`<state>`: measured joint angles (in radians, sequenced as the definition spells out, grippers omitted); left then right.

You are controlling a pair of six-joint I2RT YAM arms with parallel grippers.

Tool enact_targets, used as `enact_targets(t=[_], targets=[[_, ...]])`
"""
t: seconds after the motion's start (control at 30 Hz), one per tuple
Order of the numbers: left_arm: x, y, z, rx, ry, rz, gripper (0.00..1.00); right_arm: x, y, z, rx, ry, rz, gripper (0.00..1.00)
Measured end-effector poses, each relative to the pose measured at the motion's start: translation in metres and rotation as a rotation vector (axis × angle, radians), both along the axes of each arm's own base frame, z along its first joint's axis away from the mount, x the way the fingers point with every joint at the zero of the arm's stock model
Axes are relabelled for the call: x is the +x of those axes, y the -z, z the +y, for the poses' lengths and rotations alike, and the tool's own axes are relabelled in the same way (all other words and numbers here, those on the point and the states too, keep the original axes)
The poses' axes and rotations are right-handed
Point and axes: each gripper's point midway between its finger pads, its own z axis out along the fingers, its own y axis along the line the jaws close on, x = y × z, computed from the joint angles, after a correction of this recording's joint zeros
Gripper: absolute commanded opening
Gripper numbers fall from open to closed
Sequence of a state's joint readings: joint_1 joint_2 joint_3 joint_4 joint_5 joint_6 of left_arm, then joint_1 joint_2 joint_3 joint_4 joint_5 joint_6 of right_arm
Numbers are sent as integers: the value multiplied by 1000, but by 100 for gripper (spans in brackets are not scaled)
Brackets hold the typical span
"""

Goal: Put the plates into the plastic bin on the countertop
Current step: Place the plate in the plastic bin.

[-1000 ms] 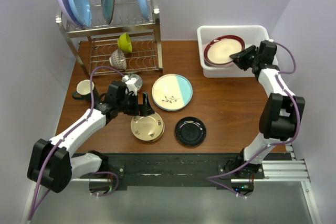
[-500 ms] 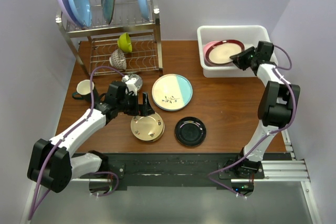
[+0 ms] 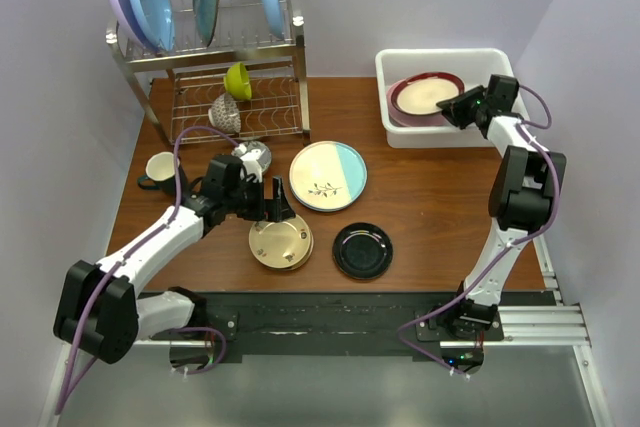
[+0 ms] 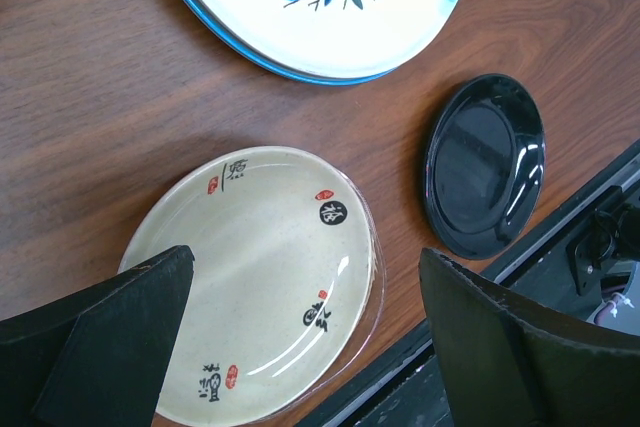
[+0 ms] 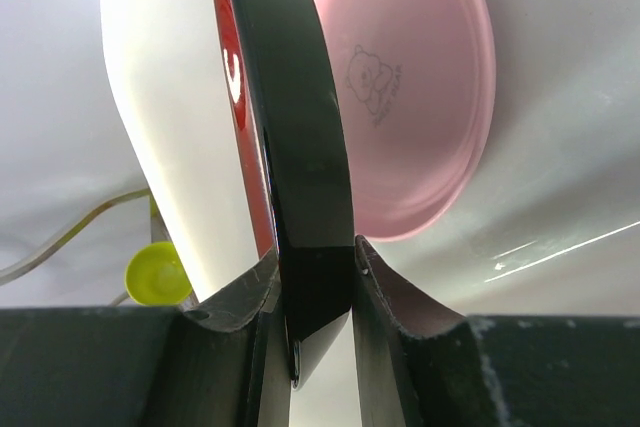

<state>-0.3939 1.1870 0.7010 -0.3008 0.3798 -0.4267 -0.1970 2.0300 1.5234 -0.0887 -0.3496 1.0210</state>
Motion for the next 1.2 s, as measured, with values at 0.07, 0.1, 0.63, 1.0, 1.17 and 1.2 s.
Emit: enact_targets(t=[0.07, 0.1, 0.63, 1.0, 1.17, 1.2], targets=[[0, 1, 0, 1, 1, 4, 100, 0, 0, 1, 4, -5, 1, 0], [0, 1, 0, 1, 1, 5, 100, 0, 1, 2, 6, -7, 1, 0], [-1, 3, -1, 0, 6, 13, 100, 15, -4, 25, 22, -58, 3, 36], [-1, 3, -1, -2, 7, 14, 99, 16, -11, 32, 27, -95, -18, 61], [-1, 3, -1, -2, 7, 14, 99, 18, -18, 33, 13, -111, -34, 70], [-1, 3, -1, -2, 7, 14, 99, 18, -19, 33, 8, -114, -35, 70]])
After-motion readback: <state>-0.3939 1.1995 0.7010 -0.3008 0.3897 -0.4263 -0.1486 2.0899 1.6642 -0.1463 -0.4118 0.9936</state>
